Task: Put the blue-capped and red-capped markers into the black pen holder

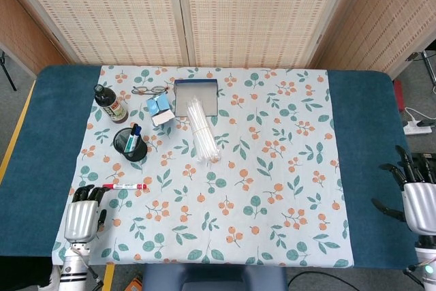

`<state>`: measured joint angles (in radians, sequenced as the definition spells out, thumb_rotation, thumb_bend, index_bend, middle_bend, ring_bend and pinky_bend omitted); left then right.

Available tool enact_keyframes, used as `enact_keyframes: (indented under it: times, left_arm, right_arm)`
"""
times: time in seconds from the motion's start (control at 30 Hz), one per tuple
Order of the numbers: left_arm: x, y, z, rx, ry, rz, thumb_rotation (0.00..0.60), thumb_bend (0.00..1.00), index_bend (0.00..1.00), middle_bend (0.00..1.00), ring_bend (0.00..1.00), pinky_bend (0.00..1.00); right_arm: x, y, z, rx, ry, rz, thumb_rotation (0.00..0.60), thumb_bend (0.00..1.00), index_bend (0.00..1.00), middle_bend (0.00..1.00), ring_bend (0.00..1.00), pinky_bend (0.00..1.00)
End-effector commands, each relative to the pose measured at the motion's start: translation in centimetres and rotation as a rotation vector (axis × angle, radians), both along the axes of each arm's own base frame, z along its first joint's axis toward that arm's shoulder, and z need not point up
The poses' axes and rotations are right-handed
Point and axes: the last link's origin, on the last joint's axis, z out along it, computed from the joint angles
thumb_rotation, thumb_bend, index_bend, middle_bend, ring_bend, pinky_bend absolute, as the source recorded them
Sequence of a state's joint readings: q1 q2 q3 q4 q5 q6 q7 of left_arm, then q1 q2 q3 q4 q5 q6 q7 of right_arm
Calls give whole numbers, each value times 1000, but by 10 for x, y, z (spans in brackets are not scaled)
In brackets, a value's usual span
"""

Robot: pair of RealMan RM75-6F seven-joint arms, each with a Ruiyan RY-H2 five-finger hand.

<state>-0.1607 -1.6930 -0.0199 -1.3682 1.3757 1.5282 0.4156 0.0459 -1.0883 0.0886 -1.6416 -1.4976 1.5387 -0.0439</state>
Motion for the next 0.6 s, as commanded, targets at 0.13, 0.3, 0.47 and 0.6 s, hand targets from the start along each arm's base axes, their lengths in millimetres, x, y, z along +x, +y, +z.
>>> enact_keyframes:
  times: [0.13, 0.3, 0.47, 0.6]
  left_arm:
    - [3, 15, -20, -32, 17, 16, 600, 302, 259, 317, 198, 193]
    - [7, 22, -34, -59, 22, 9, 600, 302, 255, 309, 198, 193]
    - [16, 31, -51, -81, 30, -14, 600, 303, 255, 309, 198, 194]
    - [22, 38, -57, -78, 46, -39, 600, 303, 255, 309, 198, 193]
  right_arm:
    - [-1, -1, 0, -4, 1, -3, 600, 0, 336, 14, 215, 0]
    - [-1, -1, 0, -4, 3, -5, 600, 0, 346, 14, 215, 0]
    - [-2, -1, 0, -3, 1, -9, 600, 0, 356, 14, 215, 0]
    - [-2, -2, 0, -2, 1, -7, 600, 0, 364, 14, 215, 0]
